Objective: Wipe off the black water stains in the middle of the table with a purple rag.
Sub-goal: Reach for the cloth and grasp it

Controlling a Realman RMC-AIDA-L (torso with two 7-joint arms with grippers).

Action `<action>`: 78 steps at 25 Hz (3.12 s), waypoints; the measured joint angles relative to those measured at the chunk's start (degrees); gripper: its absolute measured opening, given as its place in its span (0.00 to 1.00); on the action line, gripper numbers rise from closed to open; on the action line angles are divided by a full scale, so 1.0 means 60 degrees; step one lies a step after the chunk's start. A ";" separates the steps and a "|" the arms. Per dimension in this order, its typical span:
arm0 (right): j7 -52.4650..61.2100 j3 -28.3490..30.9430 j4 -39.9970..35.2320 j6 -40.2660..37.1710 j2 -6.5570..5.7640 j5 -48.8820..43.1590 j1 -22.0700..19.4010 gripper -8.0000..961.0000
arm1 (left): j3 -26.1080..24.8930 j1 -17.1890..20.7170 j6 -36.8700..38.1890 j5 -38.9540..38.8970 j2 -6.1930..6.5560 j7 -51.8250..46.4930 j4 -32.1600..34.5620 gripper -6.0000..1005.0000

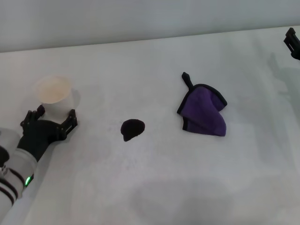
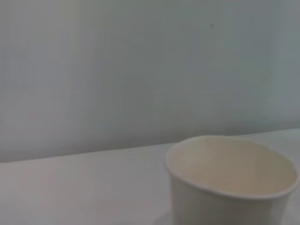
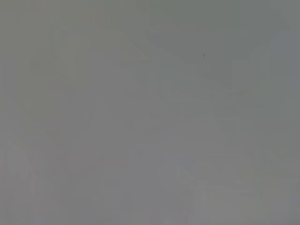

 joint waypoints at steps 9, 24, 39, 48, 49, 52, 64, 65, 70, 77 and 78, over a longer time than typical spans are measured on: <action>0.0536 -0.0385 0.0381 0.0816 0.0002 -0.0293 0.0037 0.85 | -0.0008 0.1089 0.1630 -0.0064 0.0023 -0.0018 0.0117 0.89; 0.8962 -0.1645 -0.3159 -0.0870 -0.0223 -0.6599 -0.0043 0.85 | -0.0627 0.1875 0.2878 -0.0336 0.0087 -0.0604 -0.0328 0.89; 1.8737 -0.7048 -1.0859 -0.0161 -0.0151 -1.4452 -0.0594 0.85 | -0.1620 0.1326 0.2976 -0.0352 0.0117 -0.0594 -0.0986 0.89; 2.1465 -0.8327 -1.3246 0.2171 -0.0137 -1.6713 -0.0424 0.85 | -0.1630 0.0725 0.2890 -0.0329 0.0116 -0.0585 -0.1028 0.89; 2.1667 -0.8483 -1.3298 0.2283 -0.0136 -1.6918 -0.0416 0.85 | -0.1631 0.0680 0.2887 -0.0332 0.0116 -0.0587 -0.1027 0.89; 2.1950 -0.8844 -1.3193 0.2380 -0.0133 -1.7264 -0.0405 0.85 | -0.1634 0.0535 0.2876 -0.0337 0.0109 -0.0594 -0.1027 0.89; 2.1876 -0.9338 -1.1057 0.1785 -0.0123 -1.7811 0.0375 0.85 | -0.1608 0.0162 0.2764 -0.0310 0.0100 -0.0602 -0.1026 0.89; 2.1870 -0.9357 -1.0913 0.1736 -0.0121 -1.7852 0.0455 0.84 | -0.1597 0.0147 0.2756 -0.0303 0.0091 -0.0602 -0.1024 0.89; 2.1860 -0.9347 -1.0465 0.1577 -0.0137 -1.7903 0.0686 0.76 | -0.1612 0.0132 0.2636 -0.0315 0.0073 -0.0603 -0.0943 0.89; 2.1845 -0.9374 -1.0287 0.1415 -0.0128 -1.7997 0.0714 0.59 | -0.1621 0.0101 0.2537 -0.0336 0.0071 -0.0602 -0.0919 0.89; 2.1842 -0.9378 -1.0232 0.1361 -0.0124 -1.7999 0.0724 0.58 | -0.1620 0.0099 0.2533 -0.0337 0.0071 -0.0602 -0.0919 0.89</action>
